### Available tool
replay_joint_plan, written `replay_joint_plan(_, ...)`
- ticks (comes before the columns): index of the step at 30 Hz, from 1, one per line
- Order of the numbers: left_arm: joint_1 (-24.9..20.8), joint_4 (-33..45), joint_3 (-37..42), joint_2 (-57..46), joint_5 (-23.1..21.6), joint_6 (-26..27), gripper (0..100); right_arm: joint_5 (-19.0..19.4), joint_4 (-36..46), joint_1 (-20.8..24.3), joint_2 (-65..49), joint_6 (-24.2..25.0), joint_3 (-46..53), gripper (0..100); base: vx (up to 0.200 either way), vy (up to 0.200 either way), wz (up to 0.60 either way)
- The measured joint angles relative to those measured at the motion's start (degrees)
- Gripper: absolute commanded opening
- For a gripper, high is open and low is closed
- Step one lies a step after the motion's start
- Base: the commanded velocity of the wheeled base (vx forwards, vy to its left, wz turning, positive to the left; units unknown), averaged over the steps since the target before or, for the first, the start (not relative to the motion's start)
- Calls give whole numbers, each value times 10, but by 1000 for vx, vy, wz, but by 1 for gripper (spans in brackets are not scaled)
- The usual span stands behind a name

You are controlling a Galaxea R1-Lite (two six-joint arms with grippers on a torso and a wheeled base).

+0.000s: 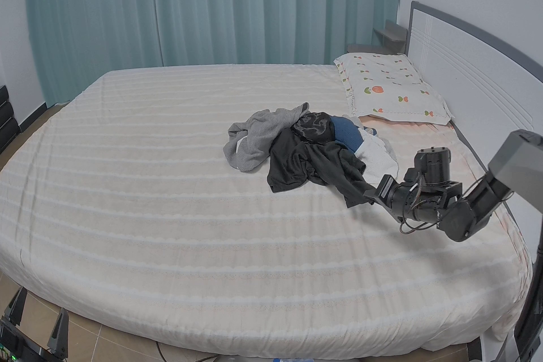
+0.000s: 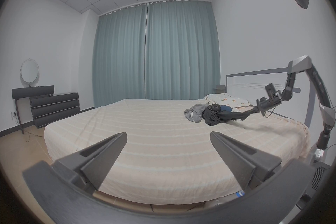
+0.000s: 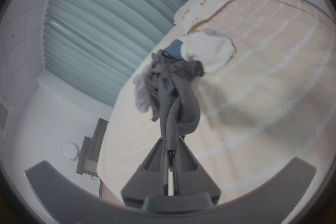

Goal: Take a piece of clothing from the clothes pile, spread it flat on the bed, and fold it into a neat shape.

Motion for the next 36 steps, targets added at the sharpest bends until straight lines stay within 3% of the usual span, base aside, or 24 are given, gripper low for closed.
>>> replay_joint_plan(5,0,0,0,0,-1,1,100,-6,-17,25,-121,4,59,0,0,0,0)
replay_joint_plan(14,0,-15,-2,0,-29,33,100,-20,2,72,-296,-24,77,0,0,0,0)
replay_joint_plan(19,0,-40,-61,19,-32,-1,100,-22,2,89,-338,-30,78,0,0,0,0)
replay_joint_plan(27,-23,-58,-141,172,-77,-3,100,-21,1,99,-366,-34,69,0,0,0,0)
replay_joint_plan(36,-102,-113,-169,419,-110,-2,100,-19,2,108,-378,-39,52,0,0,0,0)
